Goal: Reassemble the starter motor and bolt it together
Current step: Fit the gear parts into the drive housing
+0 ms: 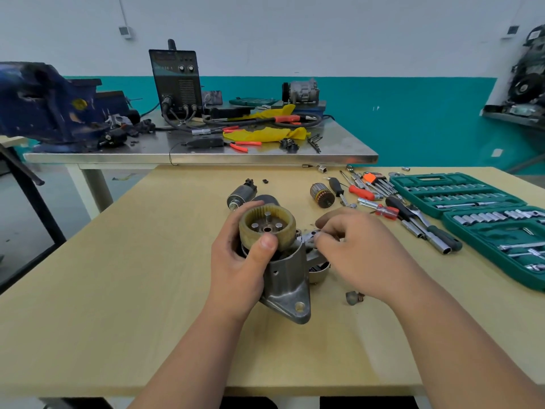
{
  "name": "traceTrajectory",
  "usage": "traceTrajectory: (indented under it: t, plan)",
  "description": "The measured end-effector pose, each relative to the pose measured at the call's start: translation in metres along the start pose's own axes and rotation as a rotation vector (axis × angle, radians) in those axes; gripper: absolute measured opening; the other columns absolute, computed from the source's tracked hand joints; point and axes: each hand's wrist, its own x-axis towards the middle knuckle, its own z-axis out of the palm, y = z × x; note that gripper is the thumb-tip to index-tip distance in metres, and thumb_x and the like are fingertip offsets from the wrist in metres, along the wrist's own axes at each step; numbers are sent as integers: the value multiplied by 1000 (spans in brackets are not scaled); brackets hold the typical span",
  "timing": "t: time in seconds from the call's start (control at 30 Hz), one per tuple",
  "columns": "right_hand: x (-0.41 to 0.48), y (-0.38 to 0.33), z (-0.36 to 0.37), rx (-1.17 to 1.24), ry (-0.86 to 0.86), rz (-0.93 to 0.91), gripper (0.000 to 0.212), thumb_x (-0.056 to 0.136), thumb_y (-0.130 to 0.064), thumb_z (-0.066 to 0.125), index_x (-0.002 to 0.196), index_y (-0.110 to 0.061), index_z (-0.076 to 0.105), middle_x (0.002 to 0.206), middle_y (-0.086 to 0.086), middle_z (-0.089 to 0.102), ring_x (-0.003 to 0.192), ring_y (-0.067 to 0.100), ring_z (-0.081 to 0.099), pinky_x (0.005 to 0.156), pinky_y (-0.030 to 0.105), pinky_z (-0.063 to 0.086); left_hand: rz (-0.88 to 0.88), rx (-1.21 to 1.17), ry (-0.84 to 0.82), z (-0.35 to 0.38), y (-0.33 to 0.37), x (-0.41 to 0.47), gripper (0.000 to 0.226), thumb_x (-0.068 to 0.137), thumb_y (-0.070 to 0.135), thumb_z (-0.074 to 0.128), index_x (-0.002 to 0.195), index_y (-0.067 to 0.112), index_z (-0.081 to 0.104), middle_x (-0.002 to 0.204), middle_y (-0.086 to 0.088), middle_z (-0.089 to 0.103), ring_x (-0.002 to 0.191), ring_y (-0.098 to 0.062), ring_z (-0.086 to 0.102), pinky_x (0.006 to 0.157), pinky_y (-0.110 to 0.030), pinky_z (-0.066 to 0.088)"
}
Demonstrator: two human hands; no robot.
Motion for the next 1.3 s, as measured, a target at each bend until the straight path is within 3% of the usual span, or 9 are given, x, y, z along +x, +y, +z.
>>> traceTrajectory:
  t: [0.1, 0.23, 0.37, 0.53, 0.6, 0.73, 0.9, 1.1, 1.3]
  plan:
    - [-1, 7, 4, 124, 0, -15, 23, 90, -27, 58, 72, -20, 69, 112, -17, 59, 88, 2, 59, 74, 30, 52, -9, -9, -13, 0, -2, 0, 51, 72, 48, 67, 114, 20, 61, 102, 9, 72, 96, -9, 68, 80, -19, 51]
    - [-3, 17, 11, 452, -47, 17, 20, 88, -23, 63, 70, -27, 69, 109, -22, 59, 89, 9, 65, 69, 48, 60, 4, -16, -33, -3, -6, 1, 43, 76, 43, 62, 113, 21, 61, 102, 10, 72, 96, -7, 67, 80, -18, 51]
    - [-4, 22, 25, 576, 40, 27, 21, 85, -14, 66, 68, -26, 68, 101, -27, 61, 92, 10, 66, 76, 35, 59, 7, -6, -71, -3, -7, 4, 40, 78, 41, 60, 113, 22, 59, 107, 7, 70, 99, -12, 66, 80, -21, 50]
    - [-3, 26, 30, 667, 70, 59, 30, 86, -13, 62, 78, -43, 60, 94, -27, 63, 86, 11, 69, 74, 37, 60, -57, -42, -53, -2, -8, 6, 75, 72, 73, 58, 132, 32, 38, 136, 0, 51, 128, -22, 51, 95, -33, 48]
    - [-5, 28, 29, 679, 39, 52, 32, 87, -13, 60, 82, -44, 61, 93, -22, 66, 85, 9, 69, 76, 38, 60, -87, 59, -130, -8, -10, 2, 80, 66, 56, 67, 136, 40, 32, 126, 12, 59, 120, -15, 59, 91, -23, 48]
    - [-7, 33, 19, 520, -23, -14, 25, 88, -20, 61, 99, -42, 59, 102, -18, 65, 98, 0, 62, 89, 34, 54, -136, 161, -346, -14, -10, -8, 72, 57, 35, 85, 122, 34, 56, 114, 7, 70, 108, -14, 66, 89, -26, 50]
    - [7, 6, -17, 181, -238, -302, 49, 74, -61, 50, 123, -54, 44, 114, -49, 41, 109, -30, 35, 84, 3, 34, -182, 140, -377, -11, -7, -3, 59, 58, 28, 84, 113, 31, 62, 110, 2, 71, 103, -19, 68, 88, -34, 53]
    - [37, -30, -30, -112, -486, -441, 69, 79, -56, 64, 141, -39, 40, 126, -21, 44, 111, 0, 46, 85, 11, 36, -248, 122, -440, -19, -5, 2, 60, 61, 29, 83, 117, 23, 61, 112, -3, 70, 105, -24, 67, 87, -36, 54]
    - [44, -30, -35, -108, -516, -479, 61, 80, -50, 70, 136, -40, 49, 120, -20, 50, 115, 3, 47, 102, 33, 42, -265, 89, -511, -19, -2, 6, 56, 63, 30, 81, 116, 26, 62, 111, -3, 71, 103, -24, 67, 84, -30, 53]
